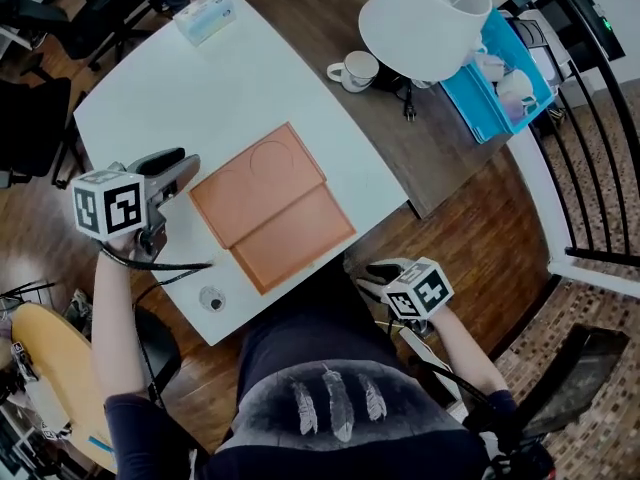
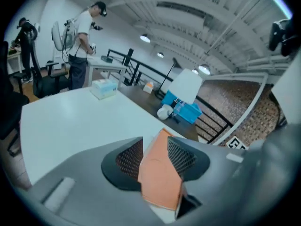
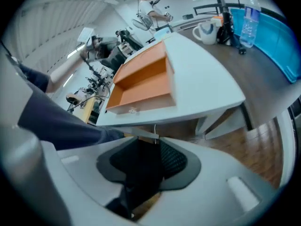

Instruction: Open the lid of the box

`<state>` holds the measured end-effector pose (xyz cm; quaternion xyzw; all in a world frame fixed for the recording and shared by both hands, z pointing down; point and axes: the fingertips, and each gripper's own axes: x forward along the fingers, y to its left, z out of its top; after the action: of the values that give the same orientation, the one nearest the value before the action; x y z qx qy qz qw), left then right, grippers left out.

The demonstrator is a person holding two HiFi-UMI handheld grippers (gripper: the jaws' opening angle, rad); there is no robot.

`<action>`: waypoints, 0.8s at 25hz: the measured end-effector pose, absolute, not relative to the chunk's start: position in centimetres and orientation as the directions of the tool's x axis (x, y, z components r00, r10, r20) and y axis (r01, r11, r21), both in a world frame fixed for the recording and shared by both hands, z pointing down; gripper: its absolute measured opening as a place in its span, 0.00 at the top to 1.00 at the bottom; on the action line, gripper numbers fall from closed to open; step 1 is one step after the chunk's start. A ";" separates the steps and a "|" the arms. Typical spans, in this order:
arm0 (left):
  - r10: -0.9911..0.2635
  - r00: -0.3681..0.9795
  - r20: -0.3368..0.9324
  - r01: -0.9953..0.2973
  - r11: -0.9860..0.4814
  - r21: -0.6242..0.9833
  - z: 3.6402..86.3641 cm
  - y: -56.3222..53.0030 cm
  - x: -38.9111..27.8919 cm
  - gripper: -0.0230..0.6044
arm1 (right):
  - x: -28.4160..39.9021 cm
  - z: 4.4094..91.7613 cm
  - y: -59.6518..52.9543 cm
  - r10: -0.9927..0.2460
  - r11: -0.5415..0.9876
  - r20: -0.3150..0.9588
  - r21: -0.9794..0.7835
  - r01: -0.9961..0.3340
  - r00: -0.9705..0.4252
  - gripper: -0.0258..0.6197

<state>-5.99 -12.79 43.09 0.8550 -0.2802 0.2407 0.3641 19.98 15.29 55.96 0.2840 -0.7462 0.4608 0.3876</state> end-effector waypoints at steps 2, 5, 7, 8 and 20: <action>-0.338 0.786 0.518 -0.600 -0.619 0.507 39.8 -11.0 -6.7 0.67 | 23.1 53.0 12.3 -0.130 0.422 0.811 -0.475 -0.772 -0.570 0.75; -0.317 0.840 0.440 -0.516 -0.717 0.469 36.5 -7.1 -5.9 0.68 | 23.5 46.1 4.4 -0.248 0.556 0.730 -0.432 -0.710 -0.637 0.77; -0.303 0.846 0.439 -0.487 -0.775 0.403 35.7 -4.5 -4.9 0.68 | 21.5 42.3 -0.6 -0.260 0.686 0.697 -0.354 -0.635 -0.669 0.77; -0.305 0.842 0.444 -0.484 -0.791 0.374 35.5 -3.4 -4.4 0.68 | 20.1 41.0 -2.6 -0.239 0.748 0.694 -0.314 -0.585 -0.679 0.77; -0.181 0.761 0.624 -0.483 -0.800 0.357 38.4 4.1 0.7 0.94 | 9.8 42.4 -1.1 0.331 0.943 0.867 -0.292 0.158 -0.374 0.95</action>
<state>0.72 4.09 38.36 0.9021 -0.1839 0.2931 0.2577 9.81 -1.11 42.38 -0.1480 -0.8249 0.0802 0.5397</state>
